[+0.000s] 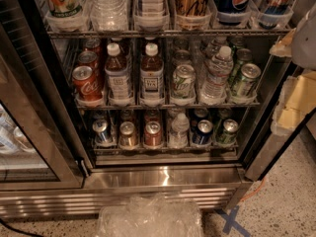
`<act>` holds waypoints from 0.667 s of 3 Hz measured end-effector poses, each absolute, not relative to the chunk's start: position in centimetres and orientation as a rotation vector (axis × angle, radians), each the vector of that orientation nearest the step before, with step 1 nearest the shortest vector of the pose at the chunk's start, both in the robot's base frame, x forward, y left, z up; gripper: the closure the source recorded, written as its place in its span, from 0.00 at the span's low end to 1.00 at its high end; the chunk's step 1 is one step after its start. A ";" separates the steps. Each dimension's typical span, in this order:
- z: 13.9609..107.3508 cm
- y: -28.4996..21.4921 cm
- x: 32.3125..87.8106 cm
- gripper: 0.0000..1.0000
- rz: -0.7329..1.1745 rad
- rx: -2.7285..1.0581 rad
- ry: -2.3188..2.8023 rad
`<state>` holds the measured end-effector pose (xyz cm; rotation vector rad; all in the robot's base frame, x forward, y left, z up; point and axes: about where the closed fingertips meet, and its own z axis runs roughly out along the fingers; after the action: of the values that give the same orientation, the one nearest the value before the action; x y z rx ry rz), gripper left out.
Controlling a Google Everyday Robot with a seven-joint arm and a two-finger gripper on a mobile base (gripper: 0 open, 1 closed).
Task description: Pick water bottle from middle shelf of fridge
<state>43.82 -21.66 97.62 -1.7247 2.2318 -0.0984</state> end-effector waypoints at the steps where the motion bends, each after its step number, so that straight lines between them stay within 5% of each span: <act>1: 97.6 -21.7 43.8 0.00 -0.098 -1.724 2.232; 2: 97.1 -21.1 44.4 0.00 -0.067 -1.680 2.239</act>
Offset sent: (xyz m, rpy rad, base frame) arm 0.0129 0.0119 -0.0171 0.0779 0.0135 -0.0548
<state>44.42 -21.05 97.06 -1.6795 2.2390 -0.0674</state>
